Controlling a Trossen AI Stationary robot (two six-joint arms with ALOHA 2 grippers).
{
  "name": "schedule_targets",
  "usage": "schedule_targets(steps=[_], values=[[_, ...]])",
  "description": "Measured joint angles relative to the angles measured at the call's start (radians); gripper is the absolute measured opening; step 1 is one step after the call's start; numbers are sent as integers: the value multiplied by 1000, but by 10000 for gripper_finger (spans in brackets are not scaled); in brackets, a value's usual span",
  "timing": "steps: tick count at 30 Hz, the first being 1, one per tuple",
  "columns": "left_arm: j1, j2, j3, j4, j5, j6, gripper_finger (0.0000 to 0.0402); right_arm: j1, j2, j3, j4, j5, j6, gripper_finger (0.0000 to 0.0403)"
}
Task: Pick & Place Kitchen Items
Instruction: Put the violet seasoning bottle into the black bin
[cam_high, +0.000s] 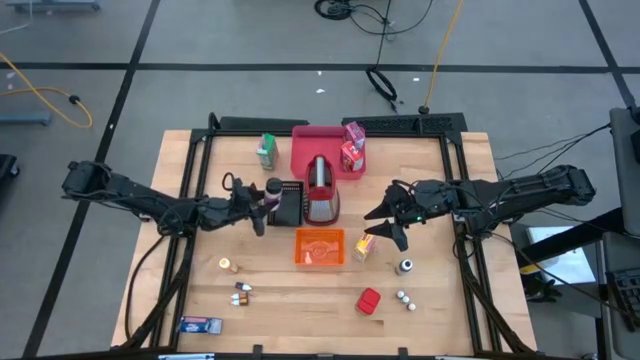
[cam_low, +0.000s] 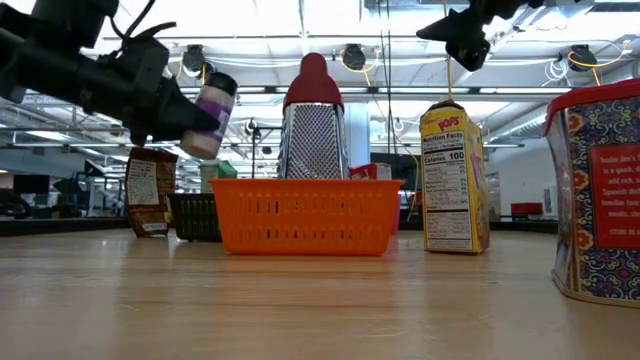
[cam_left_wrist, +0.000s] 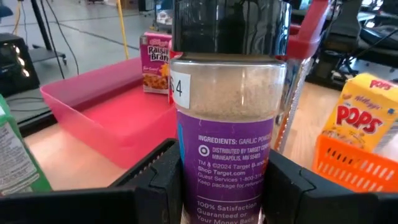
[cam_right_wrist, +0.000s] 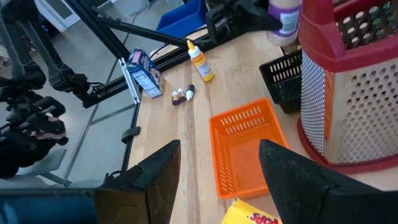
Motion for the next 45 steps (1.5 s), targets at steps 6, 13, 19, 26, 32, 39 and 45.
schedule_targets(steps=[6,13,19,26,32,39,45], values=[[8,112,-2,89,7,14,150,0,0,0,1,0,-12,210],[36,263,-2,198,8,7,150,0,0,0,2,0,-12,210],[50,377,-2,332,34,15,150,0,0,0,2,0,-16,210],[50,425,-1,392,50,11,150,0,0,0,2,0,-21,210],[50,425,10,396,59,11,163,0,0,0,2,0,-31,210],[50,425,10,396,59,-2,224,0,0,0,2,0,-31,210],[50,424,11,397,61,-1,269,0,0,0,2,0,-35,210]])
